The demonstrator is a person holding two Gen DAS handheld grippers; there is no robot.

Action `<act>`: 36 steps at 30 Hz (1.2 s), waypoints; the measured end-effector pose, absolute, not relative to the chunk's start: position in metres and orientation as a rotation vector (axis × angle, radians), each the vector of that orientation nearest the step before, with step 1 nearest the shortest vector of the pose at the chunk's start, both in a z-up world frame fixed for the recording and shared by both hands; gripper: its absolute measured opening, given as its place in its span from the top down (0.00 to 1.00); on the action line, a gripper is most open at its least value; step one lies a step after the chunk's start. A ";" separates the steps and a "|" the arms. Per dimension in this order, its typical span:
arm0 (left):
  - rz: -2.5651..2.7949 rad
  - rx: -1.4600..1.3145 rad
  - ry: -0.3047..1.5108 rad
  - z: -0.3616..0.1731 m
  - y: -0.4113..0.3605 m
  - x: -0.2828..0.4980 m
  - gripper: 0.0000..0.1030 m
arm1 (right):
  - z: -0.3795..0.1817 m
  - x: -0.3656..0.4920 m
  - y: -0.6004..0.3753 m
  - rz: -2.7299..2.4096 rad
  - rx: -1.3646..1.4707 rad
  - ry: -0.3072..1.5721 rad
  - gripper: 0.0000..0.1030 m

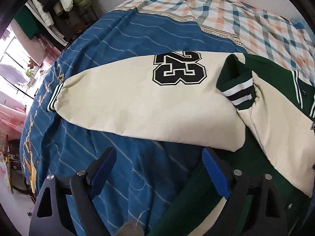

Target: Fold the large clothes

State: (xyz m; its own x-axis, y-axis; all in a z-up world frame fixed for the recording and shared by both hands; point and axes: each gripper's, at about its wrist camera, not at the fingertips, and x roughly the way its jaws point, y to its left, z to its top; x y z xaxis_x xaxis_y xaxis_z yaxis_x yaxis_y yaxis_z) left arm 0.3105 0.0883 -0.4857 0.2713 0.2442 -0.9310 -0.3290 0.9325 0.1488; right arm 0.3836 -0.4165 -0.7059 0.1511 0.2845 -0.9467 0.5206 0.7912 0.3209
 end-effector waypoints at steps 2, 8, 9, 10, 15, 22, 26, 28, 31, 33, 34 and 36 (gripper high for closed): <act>0.402 -0.086 1.232 -0.486 0.093 0.309 0.14 | -0.699 0.390 -0.405 -0.205 0.550 1.442 0.73; 0.472 -0.168 1.271 -0.504 0.126 0.296 0.14 | -0.696 0.371 -0.448 -0.383 0.638 1.394 0.83; 0.482 -0.197 1.279 -0.508 0.133 0.293 0.14 | -0.701 0.374 -0.451 -0.370 0.667 1.420 0.81; 0.494 -0.235 1.287 -0.512 0.143 0.289 0.14 | -0.700 0.376 -0.452 -0.365 0.671 1.437 0.80; 0.592 -0.445 1.305 -0.534 0.201 0.269 0.14 | -0.646 0.358 -0.443 -0.421 0.748 1.288 0.78; 0.654 -0.464 1.276 -0.535 0.245 0.264 0.14 | -0.697 0.452 -0.412 -0.303 0.812 1.334 0.78; 0.653 -0.406 1.239 -0.525 0.253 0.266 0.14 | -0.676 0.468 -0.383 -0.408 0.663 1.365 0.69; 0.662 -0.381 1.228 -0.523 0.257 0.265 0.14 | -0.631 0.453 -0.351 -0.437 0.540 1.257 0.52; 0.683 -0.413 1.232 -0.527 0.273 0.263 0.14 | -0.597 0.426 -0.297 -0.403 0.486 1.184 0.39; 0.699 -0.448 1.234 -0.532 0.282 0.261 0.14 | -0.599 0.430 -0.239 -0.304 0.452 1.215 0.32; 0.708 -0.460 1.235 -0.535 0.285 0.262 0.14 | -0.599 0.428 -0.225 -0.281 0.413 1.230 0.28; 0.723 -0.468 1.241 -0.538 0.291 0.260 0.14 | -0.608 0.440 -0.182 -0.399 0.129 1.248 0.23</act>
State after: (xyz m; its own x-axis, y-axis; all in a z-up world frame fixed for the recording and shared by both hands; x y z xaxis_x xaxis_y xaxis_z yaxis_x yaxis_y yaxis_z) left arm 0.2601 0.2911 -0.5377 0.1506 0.2387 -0.9594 -0.7166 0.6948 0.0604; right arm 0.4395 -0.1821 -0.6079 0.2586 -0.2236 -0.9397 0.3629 0.9241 -0.1201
